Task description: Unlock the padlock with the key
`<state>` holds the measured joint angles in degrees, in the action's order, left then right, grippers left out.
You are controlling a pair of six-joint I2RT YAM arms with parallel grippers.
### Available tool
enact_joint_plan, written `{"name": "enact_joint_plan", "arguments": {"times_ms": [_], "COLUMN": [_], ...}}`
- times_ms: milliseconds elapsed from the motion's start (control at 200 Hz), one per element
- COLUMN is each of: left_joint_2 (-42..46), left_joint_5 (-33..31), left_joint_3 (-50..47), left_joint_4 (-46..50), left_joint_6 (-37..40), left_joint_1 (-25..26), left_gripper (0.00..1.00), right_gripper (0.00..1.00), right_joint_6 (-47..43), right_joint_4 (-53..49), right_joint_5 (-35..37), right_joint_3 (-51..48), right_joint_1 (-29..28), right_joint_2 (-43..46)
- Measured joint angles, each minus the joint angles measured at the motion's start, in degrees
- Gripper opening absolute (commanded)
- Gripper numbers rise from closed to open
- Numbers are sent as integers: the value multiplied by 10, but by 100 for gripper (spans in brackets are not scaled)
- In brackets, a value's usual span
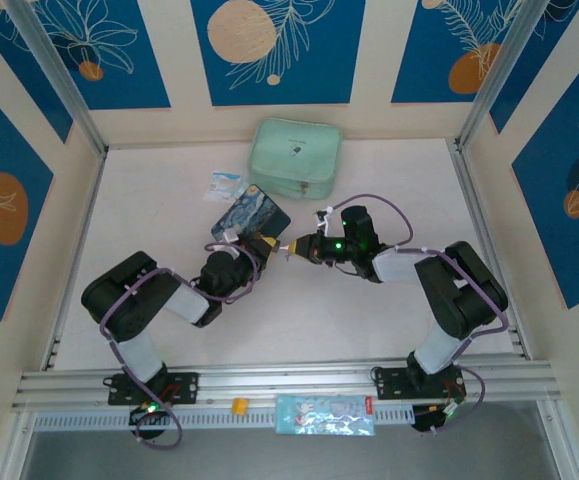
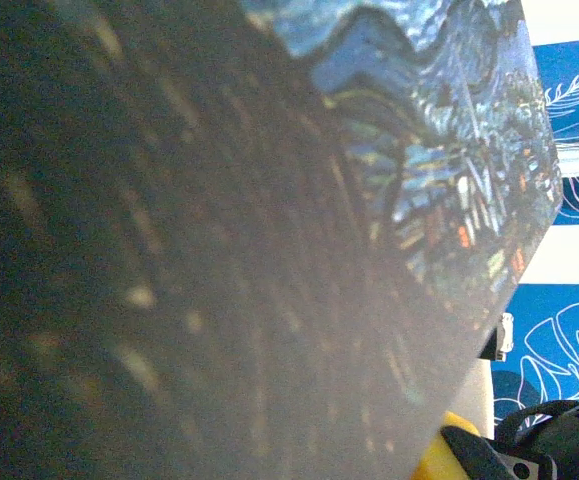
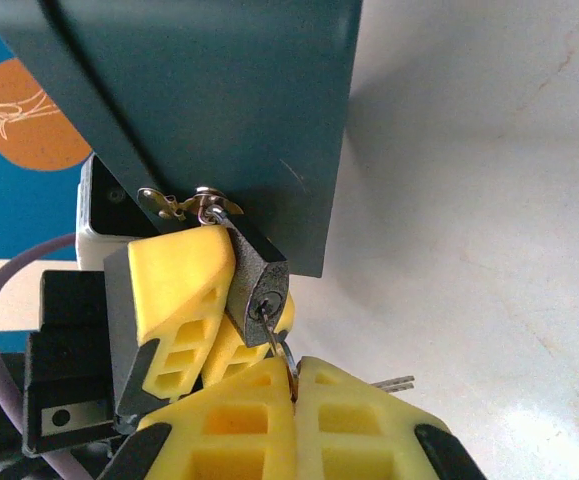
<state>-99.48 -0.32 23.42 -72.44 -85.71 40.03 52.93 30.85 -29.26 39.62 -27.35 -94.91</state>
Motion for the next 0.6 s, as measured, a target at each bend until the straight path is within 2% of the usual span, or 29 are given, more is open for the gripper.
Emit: {"name": "enact_joint_plan", "arguments": {"times_ms": [390,490,600], "left_joint_2": [29,46,56], "left_joint_5": [15,16,16], "left_joint_3": [0,0,0], "left_joint_4": [21,40,54], "left_joint_6": [-26,-23,-19], "left_joint_1": [0,-1,-1], "left_gripper": [0,0,0], "right_gripper": [0,0,0], "right_joint_6": [-128,-117,-51], "right_joint_4": [-23,-20,4], "right_joint_5": [17,17,17], "right_joint_3": [-10,-11,-20], "right_joint_1": [-5,-7,-9], "right_joint_2": [40,45,44]}}
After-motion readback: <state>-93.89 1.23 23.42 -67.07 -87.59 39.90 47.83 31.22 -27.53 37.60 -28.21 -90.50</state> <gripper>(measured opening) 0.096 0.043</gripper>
